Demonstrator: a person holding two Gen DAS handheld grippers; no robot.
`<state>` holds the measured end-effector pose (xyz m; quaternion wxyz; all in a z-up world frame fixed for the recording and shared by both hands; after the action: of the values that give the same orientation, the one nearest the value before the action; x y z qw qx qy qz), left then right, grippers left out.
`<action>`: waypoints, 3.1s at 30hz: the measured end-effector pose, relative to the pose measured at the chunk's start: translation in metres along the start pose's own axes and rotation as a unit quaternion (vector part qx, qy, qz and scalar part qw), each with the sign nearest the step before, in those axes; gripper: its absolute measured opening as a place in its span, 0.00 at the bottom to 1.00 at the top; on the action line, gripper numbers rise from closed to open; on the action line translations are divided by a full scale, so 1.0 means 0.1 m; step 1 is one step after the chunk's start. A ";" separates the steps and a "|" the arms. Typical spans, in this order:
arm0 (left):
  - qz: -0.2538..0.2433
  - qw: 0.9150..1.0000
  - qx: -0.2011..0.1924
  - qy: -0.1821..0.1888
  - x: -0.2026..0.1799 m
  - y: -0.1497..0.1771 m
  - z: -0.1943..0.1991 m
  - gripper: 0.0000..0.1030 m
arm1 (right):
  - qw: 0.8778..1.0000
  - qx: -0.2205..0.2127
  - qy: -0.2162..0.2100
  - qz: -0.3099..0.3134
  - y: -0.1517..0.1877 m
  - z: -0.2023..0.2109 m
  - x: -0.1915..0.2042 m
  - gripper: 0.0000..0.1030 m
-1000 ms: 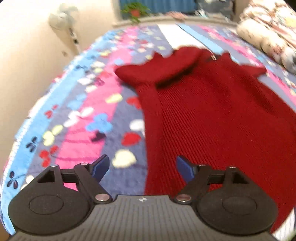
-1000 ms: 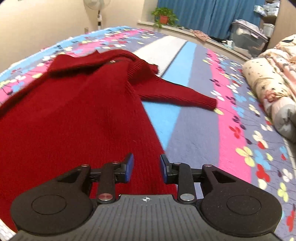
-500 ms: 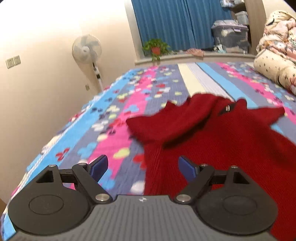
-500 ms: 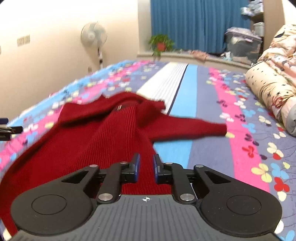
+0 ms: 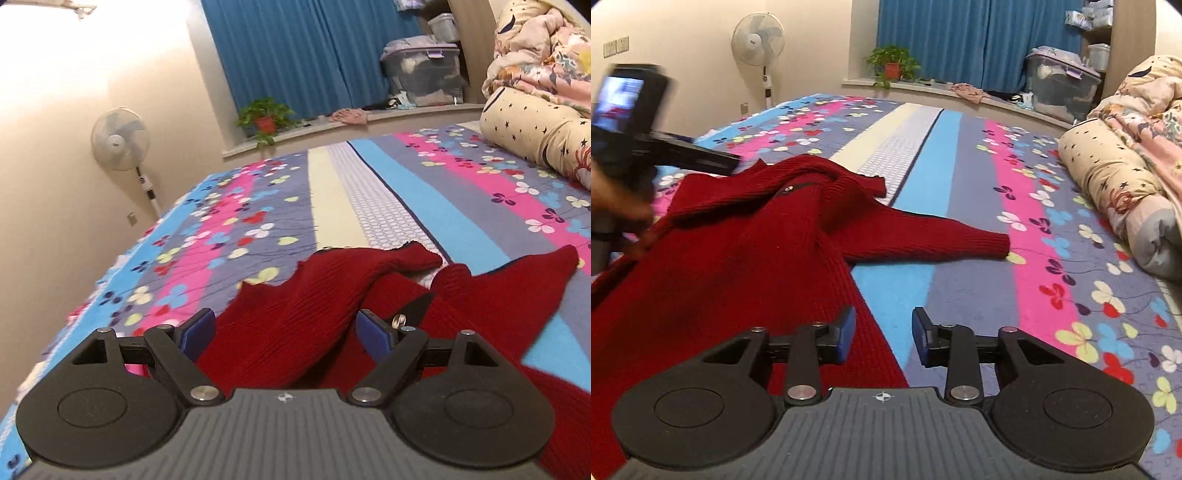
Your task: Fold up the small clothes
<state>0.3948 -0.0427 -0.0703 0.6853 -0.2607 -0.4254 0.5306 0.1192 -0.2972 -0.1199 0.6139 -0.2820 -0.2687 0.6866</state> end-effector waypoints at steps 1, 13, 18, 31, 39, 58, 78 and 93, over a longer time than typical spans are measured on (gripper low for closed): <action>0.003 1.000 0.003 0.012 -0.06 -0.02 -0.14 0.85 | 1.000 0.002 -0.002 0.002 0.00 -0.01 0.00 0.38; -0.052 0.994 0.083 0.057 -0.39 0.07 -1.25 0.28 | 0.999 0.037 -0.006 0.024 0.11 -0.24 0.00 0.38; -0.036 0.996 0.054 0.058 0.13 0.04 -1.05 0.11 | 0.998 0.061 0.002 0.023 0.19 -0.39 -0.04 0.38; 0.461 0.838 0.075 -0.284 4.38 2.53 1.01 0.11 | 0.997 0.060 0.003 0.051 0.21 -0.33 0.07 0.38; 0.531 0.821 0.055 -0.203 4.48 2.66 0.92 0.18 | 0.995 0.079 0.012 0.066 0.34 -0.40 0.15 0.38; 0.399 0.903 0.124 -0.097 3.28 1.76 0.38 0.37 | 0.974 -0.011 -0.045 -0.222 -0.05 -0.61 -0.57 0.12; 0.332 0.932 0.129 -0.061 3.05 1.61 0.20 0.41 | 0.920 -0.104 0.172 -0.337 -1.27 -1.82 -2.44 0.11; 0.235 0.950 0.172 0.114 2.13 1.65 0.06 0.42 | 0.946 -0.017 0.105 -0.305 -0.32 -1.66 -2.29 0.32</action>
<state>0.3224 0.2090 -0.1358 0.6197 -0.2905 -0.1734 0.7082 0.2804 -0.5179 -0.2001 0.8139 -0.2680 -0.2876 0.4279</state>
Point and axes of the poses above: each gripper's, at about its wrist camera, not at the fingertips, and z roughly against the way its jaws point, x to its left, y to its underside, the point moved 10 cm from there along -z, roughly the way its jaws point, and after that the axes turned 2 degrees about x, right-handed, at the moved point
